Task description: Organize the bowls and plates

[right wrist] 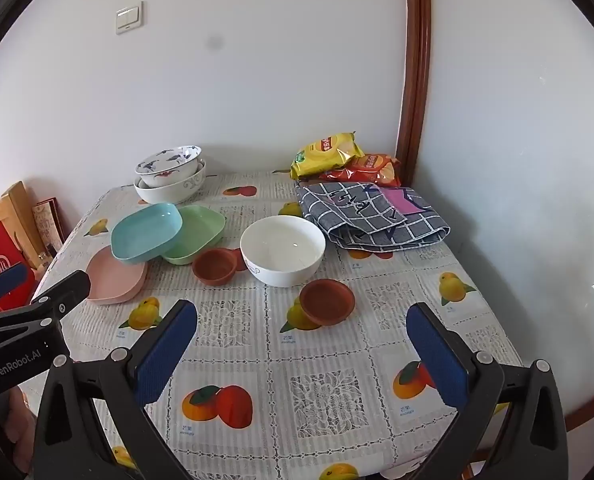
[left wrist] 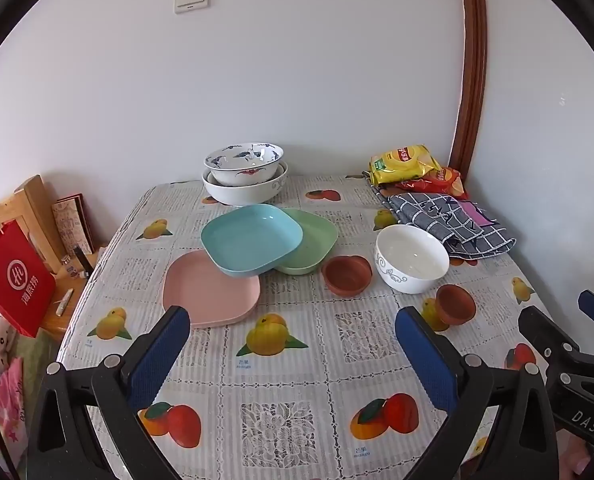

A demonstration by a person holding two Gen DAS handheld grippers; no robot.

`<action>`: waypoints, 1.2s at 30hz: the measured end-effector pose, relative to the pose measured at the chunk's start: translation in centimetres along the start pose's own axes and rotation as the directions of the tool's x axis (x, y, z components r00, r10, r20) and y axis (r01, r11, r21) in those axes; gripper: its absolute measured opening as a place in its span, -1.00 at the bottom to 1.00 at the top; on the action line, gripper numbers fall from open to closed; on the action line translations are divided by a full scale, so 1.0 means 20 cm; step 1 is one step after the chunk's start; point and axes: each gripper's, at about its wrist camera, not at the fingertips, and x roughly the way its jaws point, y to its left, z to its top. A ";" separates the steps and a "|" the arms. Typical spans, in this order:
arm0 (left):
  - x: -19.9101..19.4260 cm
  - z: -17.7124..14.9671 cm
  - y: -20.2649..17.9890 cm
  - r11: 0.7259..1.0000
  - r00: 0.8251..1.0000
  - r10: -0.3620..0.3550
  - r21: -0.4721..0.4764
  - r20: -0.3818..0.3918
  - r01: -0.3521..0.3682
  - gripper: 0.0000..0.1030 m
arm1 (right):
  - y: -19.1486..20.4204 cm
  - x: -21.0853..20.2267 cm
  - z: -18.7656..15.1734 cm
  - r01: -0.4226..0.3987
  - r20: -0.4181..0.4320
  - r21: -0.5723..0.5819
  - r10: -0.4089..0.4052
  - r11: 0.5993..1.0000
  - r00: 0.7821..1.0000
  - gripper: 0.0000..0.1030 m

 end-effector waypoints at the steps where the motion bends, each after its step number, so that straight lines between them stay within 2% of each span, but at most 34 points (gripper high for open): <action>1: 0.00 0.00 0.00 1.000 1.000 -0.002 -0.004 -0.002 0.002 1.00 | 0.00 0.00 0.00 -0.001 -0.001 0.002 0.001 1.000 1.000 1.00; 8: -0.05 0.00 0.00 1.000 1.000 -0.007 -0.005 -0.004 0.007 1.00 | 0.00 -0.02 0.00 -0.009 0.013 0.002 0.009 1.000 1.000 1.00; 10: -0.02 0.02 0.01 1.000 0.999 -0.014 -0.004 -0.030 0.014 1.00 | -0.02 -0.01 -0.01 -0.002 -0.003 0.002 0.002 1.000 1.000 1.00; 16: 0.00 0.02 0.01 1.000 0.999 -0.019 -0.012 -0.041 0.018 1.00 | -0.02 -0.01 -0.01 -0.001 -0.005 0.002 0.001 1.000 1.000 1.00; 36: -0.01 0.01 0.01 1.000 0.999 -0.015 -0.019 -0.036 0.015 1.00 | 0.00 -0.03 -0.02 -0.007 -0.006 0.010 0.007 1.000 1.000 1.00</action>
